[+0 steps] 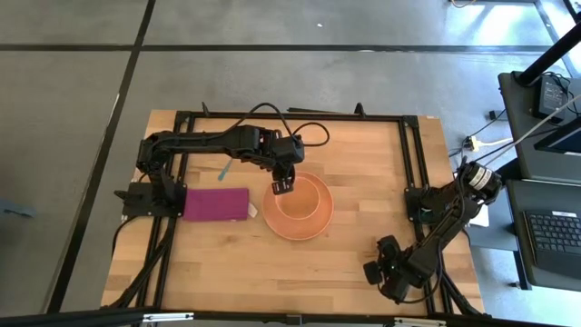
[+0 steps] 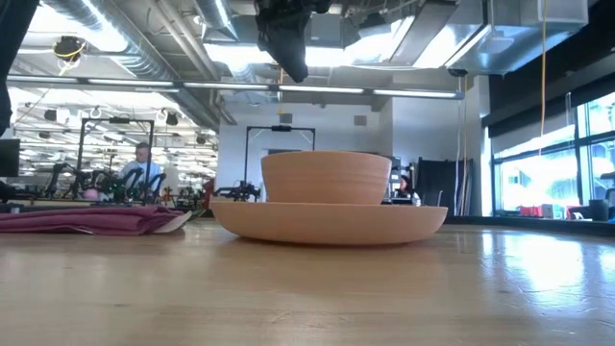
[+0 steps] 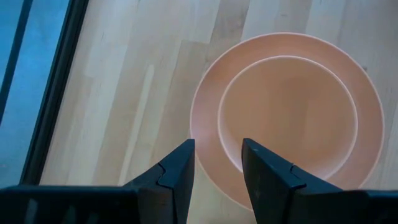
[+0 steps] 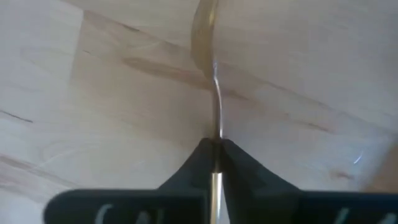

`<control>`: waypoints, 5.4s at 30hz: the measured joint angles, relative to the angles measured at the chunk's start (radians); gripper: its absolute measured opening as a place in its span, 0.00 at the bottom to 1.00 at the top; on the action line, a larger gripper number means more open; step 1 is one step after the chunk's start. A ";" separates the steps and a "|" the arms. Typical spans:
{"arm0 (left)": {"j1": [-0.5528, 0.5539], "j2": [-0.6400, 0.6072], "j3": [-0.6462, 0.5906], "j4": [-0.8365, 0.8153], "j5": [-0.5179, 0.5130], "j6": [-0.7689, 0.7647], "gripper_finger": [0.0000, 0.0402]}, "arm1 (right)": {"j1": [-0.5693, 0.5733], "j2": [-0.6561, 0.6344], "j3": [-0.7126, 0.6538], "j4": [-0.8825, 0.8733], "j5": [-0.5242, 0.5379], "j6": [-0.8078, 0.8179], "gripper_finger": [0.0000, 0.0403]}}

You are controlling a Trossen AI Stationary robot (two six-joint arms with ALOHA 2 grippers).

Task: Set table place
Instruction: Move the gold fork to the right of the orange plate

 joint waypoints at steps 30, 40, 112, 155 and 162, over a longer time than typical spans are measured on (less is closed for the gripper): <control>0.001 0.000 0.000 -0.002 -0.052 0.000 0.31 | -0.482 0.002 0.214 -0.575 -0.072 -0.480 0.03; 0.001 0.000 0.000 -0.047 -0.053 0.000 0.31 | -0.695 0.009 0.215 -0.515 0.016 -0.609 0.03; -0.034 0.000 0.000 -0.211 -0.082 -0.104 0.31 | -0.919 -0.565 -0.292 0.182 0.217 -1.204 0.01; -0.082 0.000 0.000 -0.128 -0.106 -0.086 0.31 | -0.915 -0.339 -0.497 0.786 0.150 -1.241 0.01; -0.082 0.000 0.000 -0.128 -0.106 -0.086 0.31 | -0.845 -0.388 -0.498 0.700 0.164 -1.200 0.01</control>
